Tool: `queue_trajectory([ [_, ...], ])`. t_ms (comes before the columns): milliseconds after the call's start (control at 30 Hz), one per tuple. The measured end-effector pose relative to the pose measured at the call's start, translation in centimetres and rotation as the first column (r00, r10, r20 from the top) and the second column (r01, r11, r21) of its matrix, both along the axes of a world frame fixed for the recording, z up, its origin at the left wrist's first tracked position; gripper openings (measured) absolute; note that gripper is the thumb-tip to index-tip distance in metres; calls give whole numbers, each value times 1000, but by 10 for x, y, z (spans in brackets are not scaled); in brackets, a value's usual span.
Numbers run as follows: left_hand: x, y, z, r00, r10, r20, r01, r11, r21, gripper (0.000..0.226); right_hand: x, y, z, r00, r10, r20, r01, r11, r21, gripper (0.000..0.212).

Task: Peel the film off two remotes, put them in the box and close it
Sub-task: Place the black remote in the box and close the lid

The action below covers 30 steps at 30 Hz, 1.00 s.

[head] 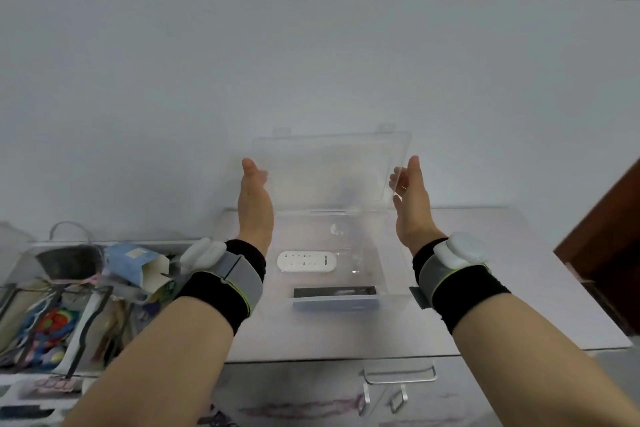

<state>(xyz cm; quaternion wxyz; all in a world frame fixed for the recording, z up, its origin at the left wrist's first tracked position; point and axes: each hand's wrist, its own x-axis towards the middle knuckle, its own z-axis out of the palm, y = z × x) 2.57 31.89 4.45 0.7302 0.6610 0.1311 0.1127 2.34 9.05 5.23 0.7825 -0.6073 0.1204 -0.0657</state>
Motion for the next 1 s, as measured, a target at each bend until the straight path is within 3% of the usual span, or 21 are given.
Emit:
queue_trajectory([
  [100, -12, 3, 2, 999, -27, 35, 27, 1000, 0, 78, -17, -11, 5, 999, -1, 33, 0, 999, 33, 50],
  [233, -38, 13, -7, 992, -118, 52, 121, 990, -76, 65, -41, -33, -4, 997, 74, 29, -73, 996, -47, 63],
  [300, -52, 26, -20, 963, -265, 44, 264, 964, 44, 60, -54, -44, -13, 990, 140, -6, -140, 983, -119, 69],
  [400, -69, 42, -31, 877, -467, -111, 477, 826, 301, 48, -69, -54, -26, 972, 228, -54, -234, 938, -256, 61],
  [500, -87, 41, -33, 802, -502, -322, 588, 573, 570, 91, -83, -51, -41, 958, 273, -89, -283, 850, -444, 41],
  [600, -98, 32, -38, 806, -445, -391, 554, 335, 762, 117, -92, -44, -52, 949, 310, -61, -274, 713, -645, 33],
  [700, -98, 32, -44, 812, -435, -390, 534, 283, 796, 125, -96, -43, -53, 929, 364, -71, -265, 517, -814, 43],
  [767, -95, 31, -45, 810, -427, -402, 540, 275, 796, 123, -95, -45, -50, 920, 376, -113, -291, 460, -839, 51],
  [867, -89, 19, -44, 818, -420, -393, 521, 253, 815, 107, -93, -51, -46, 907, 381, -181, -341, 410, -846, 69],
  [1000, -71, -7, -39, 824, -433, -364, 487, 214, 847, 95, -83, -71, -44, 881, 375, -288, -375, 185, -908, 93],
])
